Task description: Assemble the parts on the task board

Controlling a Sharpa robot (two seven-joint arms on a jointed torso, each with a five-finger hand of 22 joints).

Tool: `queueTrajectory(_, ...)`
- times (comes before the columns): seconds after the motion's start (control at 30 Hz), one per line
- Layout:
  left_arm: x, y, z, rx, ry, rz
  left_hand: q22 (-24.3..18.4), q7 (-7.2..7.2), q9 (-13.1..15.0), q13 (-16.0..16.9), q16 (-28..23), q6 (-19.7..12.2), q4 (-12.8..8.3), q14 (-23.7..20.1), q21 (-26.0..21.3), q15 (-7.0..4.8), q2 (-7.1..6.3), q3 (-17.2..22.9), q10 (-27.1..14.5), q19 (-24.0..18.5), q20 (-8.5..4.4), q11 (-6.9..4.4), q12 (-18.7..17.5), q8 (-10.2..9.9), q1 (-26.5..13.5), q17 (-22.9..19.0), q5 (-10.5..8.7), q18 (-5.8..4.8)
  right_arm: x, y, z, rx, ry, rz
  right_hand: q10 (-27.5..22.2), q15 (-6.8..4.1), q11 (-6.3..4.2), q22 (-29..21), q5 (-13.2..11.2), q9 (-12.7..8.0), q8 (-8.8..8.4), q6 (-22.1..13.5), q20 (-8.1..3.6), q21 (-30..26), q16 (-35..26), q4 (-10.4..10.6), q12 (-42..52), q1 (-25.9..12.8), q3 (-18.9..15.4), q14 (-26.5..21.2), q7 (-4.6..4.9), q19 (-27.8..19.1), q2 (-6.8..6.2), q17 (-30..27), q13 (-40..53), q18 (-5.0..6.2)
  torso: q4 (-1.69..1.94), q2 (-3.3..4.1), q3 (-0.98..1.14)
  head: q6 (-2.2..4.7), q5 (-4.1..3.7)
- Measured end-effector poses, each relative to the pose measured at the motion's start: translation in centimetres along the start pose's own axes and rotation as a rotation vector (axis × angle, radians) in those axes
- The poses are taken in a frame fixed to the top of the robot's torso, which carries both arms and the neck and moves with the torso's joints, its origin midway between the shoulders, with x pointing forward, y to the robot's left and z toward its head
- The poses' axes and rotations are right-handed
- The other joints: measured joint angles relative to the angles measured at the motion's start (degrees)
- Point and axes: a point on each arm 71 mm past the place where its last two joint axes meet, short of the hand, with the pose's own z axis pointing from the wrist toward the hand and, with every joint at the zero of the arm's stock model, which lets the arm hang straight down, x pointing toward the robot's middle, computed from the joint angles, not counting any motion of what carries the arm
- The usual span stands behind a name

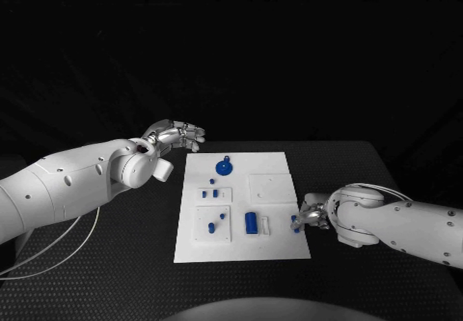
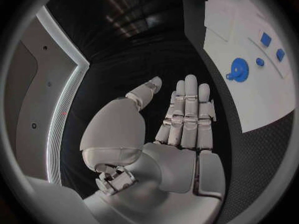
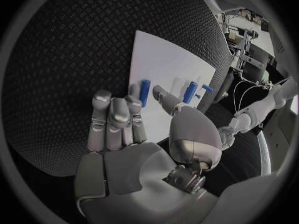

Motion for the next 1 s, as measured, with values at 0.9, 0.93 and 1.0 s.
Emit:
queueTrajectory(0.9,0.0,0.1,0.0,-0.003,0.006,-0.001,0.1,0.00,0.0,0.2,-0.2,0.0,0.1,0.0,-0.2,0.00,0.00,-0.1,-0.2,0.0,0.00,0.22,0.0,0.0,0.0,0.2,0.00,0.00,0.4,2.6,0.6,-0.039,-0.118,-0.158,0.2,0.90,0.85,-0.2,0.0,5.3,-0.53,-0.9,-0.11,0.4,0.3,-4.5,0.7,4.1,4.0,0.1,-0.32,0.3,2.10,-0.6,-0.6,0.02,-0.03,-0.01,0.01,-0.38,0.41)
queueTrajectory(0.93,0.0,0.1,0.0,-0.003,0.006,-0.001,0.1,0.00,0.0,0.2,-0.2,0.0,0.1,0.0,-0.2,0.00,0.00,-0.1,-0.2,0.0,0.00,0.21,0.0,0.0,0.0,0.2,0.00,0.00,0.4,2.6,0.6,-0.040,-0.122,-0.162,0.2,0.91,0.84,-0.2,0.0,5.3,-0.53,-0.9,-0.11,0.4,0.3,-4.8,0.7,4.2,4.3,0.1,-0.32,0.3,2.15,-0.7,-0.6,0.02,-0.03,-0.01,0.01,-0.38,0.41)
queueTrajectory(1.0,0.1,0.1,0.0,-0.003,0.008,-0.001,0.1,0.00,0.0,0.2,-0.2,0.0,0.1,0.0,-0.2,0.00,0.00,-0.1,-0.2,0.0,0.00,0.21,0.0,0.0,0.0,0.2,0.00,0.00,0.4,2.7,0.6,-0.041,-0.127,-0.171,0.0,0.91,1.04,-0.2,0.0,5.3,-0.53,-0.9,-0.11,0.4,0.3,-4.7,0.7,4.3,4.5,0.1,-0.32,0.3,2.17,-0.7,-0.6,0.03,-0.03,-0.02,0.01,-0.38,0.35)
